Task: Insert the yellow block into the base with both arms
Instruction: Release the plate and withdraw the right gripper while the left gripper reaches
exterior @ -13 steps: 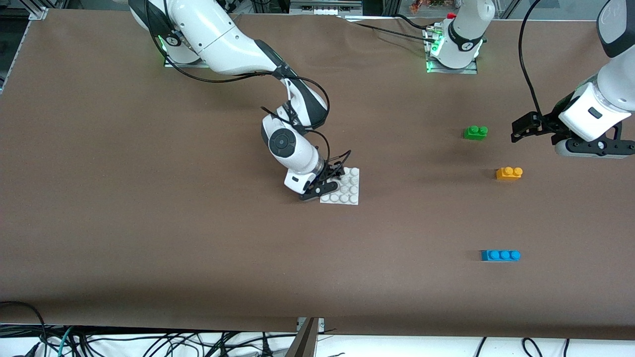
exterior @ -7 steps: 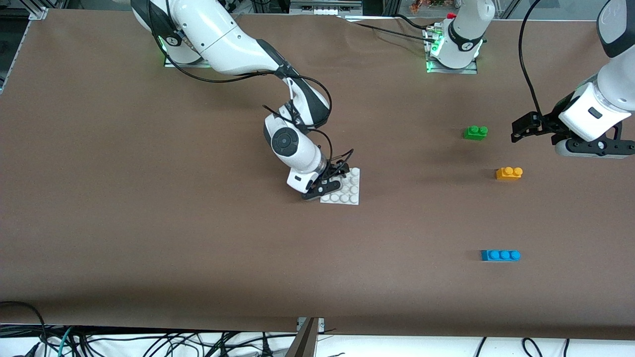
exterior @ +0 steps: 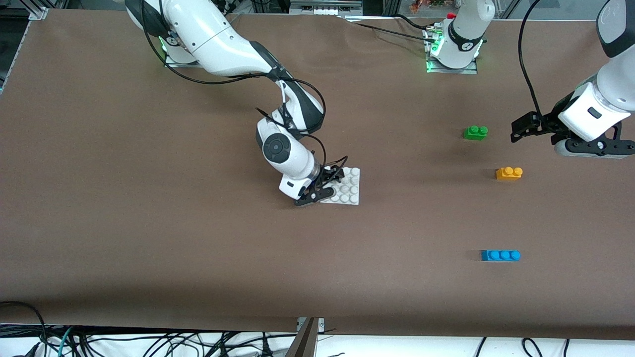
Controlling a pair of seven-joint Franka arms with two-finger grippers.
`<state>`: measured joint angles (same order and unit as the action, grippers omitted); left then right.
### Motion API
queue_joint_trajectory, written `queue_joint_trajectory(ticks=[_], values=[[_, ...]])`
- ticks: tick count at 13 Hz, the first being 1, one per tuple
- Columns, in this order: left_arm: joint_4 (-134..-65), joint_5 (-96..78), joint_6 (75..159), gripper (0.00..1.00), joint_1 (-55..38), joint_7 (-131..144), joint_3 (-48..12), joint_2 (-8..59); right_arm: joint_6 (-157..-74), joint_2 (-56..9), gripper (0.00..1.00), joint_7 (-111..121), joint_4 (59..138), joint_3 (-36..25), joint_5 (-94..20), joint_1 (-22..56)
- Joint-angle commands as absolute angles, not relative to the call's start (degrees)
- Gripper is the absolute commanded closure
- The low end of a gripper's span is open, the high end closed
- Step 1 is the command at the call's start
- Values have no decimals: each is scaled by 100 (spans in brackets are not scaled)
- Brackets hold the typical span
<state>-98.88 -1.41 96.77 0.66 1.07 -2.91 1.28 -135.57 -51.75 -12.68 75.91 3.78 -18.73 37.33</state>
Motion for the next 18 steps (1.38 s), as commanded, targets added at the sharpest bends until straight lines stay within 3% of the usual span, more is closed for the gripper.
queue_joint_trajectory(ticks=[1, 3, 8, 12, 15, 18], values=[[-9721, -272, 9554, 0, 97, 70, -308, 185, -12738, -4730, 0, -837, 7699, 396, -1749, 3385], [-9721, -272, 9554, 0, 97, 88, -316, 185, -12237, -4414, 0, -677, 7909, 142, -1732, 3191], [-9800, 156, 9624, 0, 105, -52, -290, 307, -11165, -3912, 0, -168, 8174, -1166, -1749, 3164], [-10167, 316, 10008, 0, 709, -850, -264, 518, -10425, -3779, 0, -62, 8165, -2248, -1758, 3217], [-11132, 299, 11395, 0, 1282, -1537, -272, 475, -10091, -3404, 0, -149, 8340, -2391, -1540, 3060], [-12013, 308, 12574, 0, 1301, -1652, -272, 457, -10493, -2298, 0, -202, 9269, -1805, -504, 2604]])
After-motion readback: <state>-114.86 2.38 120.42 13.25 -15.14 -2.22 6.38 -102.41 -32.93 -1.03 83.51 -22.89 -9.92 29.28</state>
